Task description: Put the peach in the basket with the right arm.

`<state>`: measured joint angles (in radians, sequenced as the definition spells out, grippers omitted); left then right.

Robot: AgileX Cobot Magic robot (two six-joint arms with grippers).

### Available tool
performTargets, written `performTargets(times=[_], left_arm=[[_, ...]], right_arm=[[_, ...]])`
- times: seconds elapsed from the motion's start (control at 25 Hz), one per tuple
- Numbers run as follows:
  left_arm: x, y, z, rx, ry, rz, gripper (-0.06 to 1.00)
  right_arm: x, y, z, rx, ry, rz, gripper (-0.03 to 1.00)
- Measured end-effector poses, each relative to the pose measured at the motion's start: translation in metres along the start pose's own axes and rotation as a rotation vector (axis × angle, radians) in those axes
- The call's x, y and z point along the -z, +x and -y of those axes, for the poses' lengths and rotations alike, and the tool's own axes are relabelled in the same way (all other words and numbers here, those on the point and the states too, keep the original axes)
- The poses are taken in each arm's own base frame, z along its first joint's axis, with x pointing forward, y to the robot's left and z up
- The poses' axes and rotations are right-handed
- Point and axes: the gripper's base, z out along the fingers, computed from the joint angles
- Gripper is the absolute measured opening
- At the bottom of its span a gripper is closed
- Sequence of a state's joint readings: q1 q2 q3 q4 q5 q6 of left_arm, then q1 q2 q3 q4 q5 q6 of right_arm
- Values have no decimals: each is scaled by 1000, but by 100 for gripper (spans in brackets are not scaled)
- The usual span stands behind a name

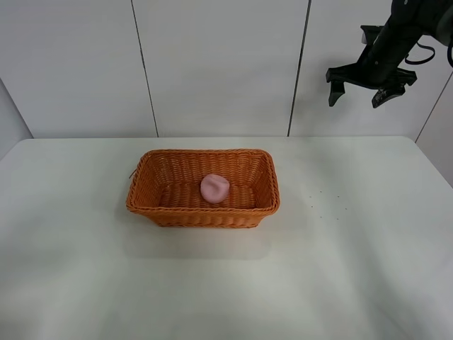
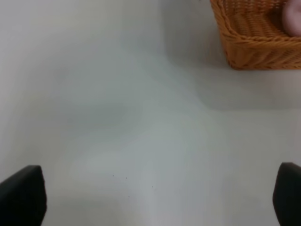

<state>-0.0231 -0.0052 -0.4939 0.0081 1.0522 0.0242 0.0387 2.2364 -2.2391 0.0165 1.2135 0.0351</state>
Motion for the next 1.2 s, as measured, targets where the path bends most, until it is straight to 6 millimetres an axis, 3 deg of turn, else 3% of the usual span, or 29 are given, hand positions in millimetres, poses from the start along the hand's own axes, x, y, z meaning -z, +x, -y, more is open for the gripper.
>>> performTargets(times=[0.28, 0.52, 0.72, 0.96, 1.0, 1.2], left_arm=[[0, 0, 0, 0, 0, 0, 99], [0, 0, 0, 0, 0, 0, 99], [0, 0, 0, 0, 0, 0, 99], [0, 0, 0, 0, 0, 0, 99], [0, 0, 0, 0, 0, 0, 99], [0, 0, 0, 0, 0, 0, 99]], right_arm=[[6, 6, -4, 9, -11, -13, 67], [44, 41, -3, 8, -10, -70, 66], [86, 100, 0, 10, -7, -138, 66], [131, 199, 4, 14, -5, -194, 66], [131, 199, 4, 14, -5, -194, 66], [149, 277, 7, 15, -6, -187, 66]])
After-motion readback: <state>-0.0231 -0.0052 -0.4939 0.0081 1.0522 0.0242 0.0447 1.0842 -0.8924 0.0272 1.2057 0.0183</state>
